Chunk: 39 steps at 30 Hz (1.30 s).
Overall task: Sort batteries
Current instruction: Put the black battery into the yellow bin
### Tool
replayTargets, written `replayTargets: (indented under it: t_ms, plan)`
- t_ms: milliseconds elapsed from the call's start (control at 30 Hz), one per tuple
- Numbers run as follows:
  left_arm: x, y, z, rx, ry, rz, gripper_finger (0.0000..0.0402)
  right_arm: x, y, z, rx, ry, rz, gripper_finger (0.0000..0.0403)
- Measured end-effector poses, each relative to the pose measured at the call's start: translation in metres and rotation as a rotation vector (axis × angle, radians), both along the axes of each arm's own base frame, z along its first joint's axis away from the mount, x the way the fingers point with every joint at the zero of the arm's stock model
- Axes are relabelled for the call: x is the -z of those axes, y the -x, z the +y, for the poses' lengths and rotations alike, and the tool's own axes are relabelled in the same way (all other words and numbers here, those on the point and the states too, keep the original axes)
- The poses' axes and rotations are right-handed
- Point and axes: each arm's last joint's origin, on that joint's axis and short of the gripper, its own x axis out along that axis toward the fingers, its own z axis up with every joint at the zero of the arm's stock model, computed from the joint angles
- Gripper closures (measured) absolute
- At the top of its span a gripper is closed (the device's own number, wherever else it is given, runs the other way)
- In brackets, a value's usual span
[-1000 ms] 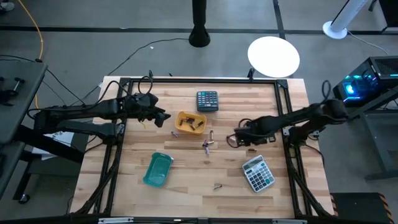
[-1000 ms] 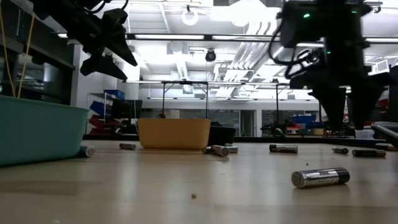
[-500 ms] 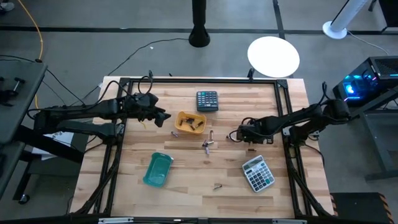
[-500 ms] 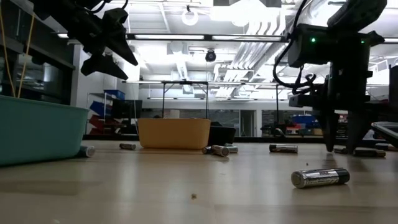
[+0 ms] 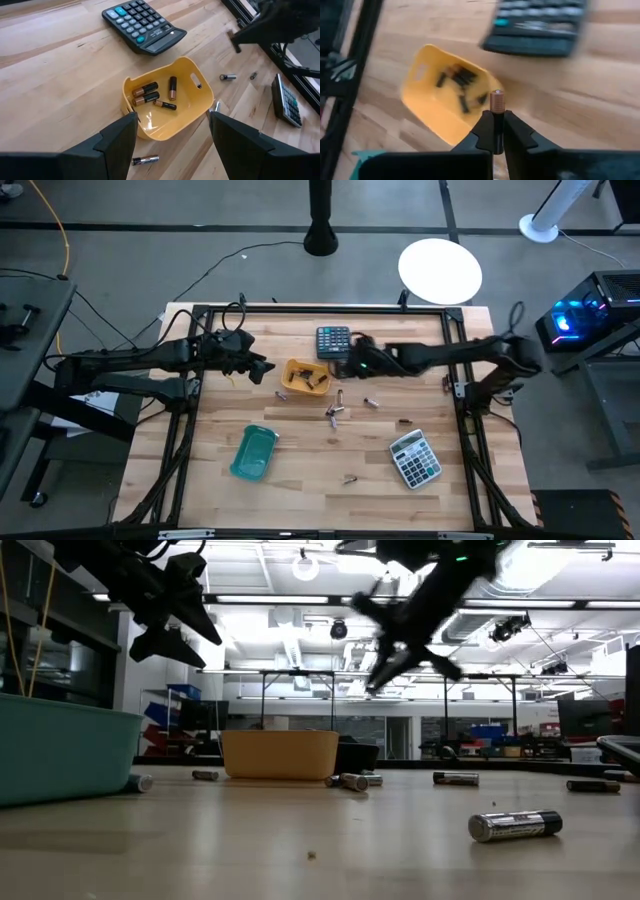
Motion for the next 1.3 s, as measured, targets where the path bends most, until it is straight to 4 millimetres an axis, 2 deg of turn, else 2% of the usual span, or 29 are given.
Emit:
replayTargets:
  t_ms: [133, 233, 333, 433, 500, 600, 767, 900, 1000, 1100, 1300]
  plan:
    - [0.0, 0.0, 0.0, 0.002, 0.002, 0.0, 0.0161, -0.006, -0.038, -0.005, -0.154, 0.044, -0.045, 0.0375]
    - [0.0, 0.0, 0.0, 0.005, 0.004, -0.001, 0.0161, 0.003, -0.058, -0.007, -0.22, 0.046, 0.003, 0.0351]
    - [0.0, 0.0, 0.0, 0.005, 0.004, -0.001, 0.0161, 0.002, -0.07, -0.008, -0.263, 0.068, 0.024, 0.0317]
    - [0.0, 0.0, 0.0, 0.006, 0.004, -0.001, 0.0161, -0.002, -0.068, -0.009, -0.309, 0.091, 0.105, 0.0278]
    - [0.0, 0.0, 0.0, 0.007, 0.002, 0.0, 0.0161, -0.003, -0.06, -0.009, -0.356, 0.101, 0.194, 0.0255]
    - [0.0, 0.0, 0.0, 0.019, -0.012, 0.005, 0.0161, -0.01, -0.035, -0.003, -0.434, 0.089, 0.376, 0.0229]
    - [0.0, 0.0, 0.0, 0.023, -0.017, 0.007, 0.0161, -0.003, 0.02, 0.037, -0.618, 0.048, 0.683, 0.0218]
    - [0.0, 0.0, 0.0, 0.023, -0.018, 0.007, 0.0161, 0.008, 0.065, 0.067, -0.746, -0.017, 0.731, 0.0217]
    - [0.0, 0.0, 0.0, 0.023, -0.018, 0.007, 0.0161, 0.026, 0.091, 0.079, -0.801, -0.048, 0.786, 0.0217]
    - [0.0, 0.0, 0.0, 0.022, -0.017, 0.007, 0.0161, 0.042, 0.102, 0.08, -0.825, -0.081, 0.809, 0.0217]
    - [0.0, 0.0, 0.0, 0.017, -0.011, 0.004, 0.0161, 0.075, 0.104, 0.082, -0.888, -0.124, 0.75, 0.0217]
